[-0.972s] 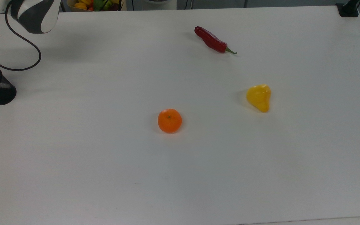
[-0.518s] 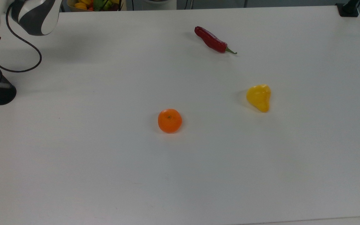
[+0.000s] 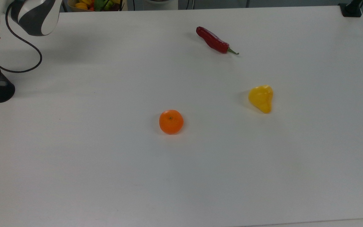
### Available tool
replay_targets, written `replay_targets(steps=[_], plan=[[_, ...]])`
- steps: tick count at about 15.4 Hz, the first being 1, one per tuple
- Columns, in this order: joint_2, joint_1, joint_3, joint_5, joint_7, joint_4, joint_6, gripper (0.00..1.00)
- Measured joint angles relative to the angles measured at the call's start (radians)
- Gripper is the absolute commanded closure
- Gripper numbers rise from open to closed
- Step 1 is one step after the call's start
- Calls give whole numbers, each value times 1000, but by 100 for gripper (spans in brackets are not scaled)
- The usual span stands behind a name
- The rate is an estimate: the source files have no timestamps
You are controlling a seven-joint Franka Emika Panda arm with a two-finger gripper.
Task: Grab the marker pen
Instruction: 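Lift the marker up out of the pen cup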
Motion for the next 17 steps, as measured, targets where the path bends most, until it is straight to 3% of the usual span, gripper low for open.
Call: replay_targets(steps=[6,12,17], plan=[[-52,-3,1,0,0,27,2,95],[-195,-4,13,1,0,34,2,96],[-284,-3,61,45,0,31,-52,97]])
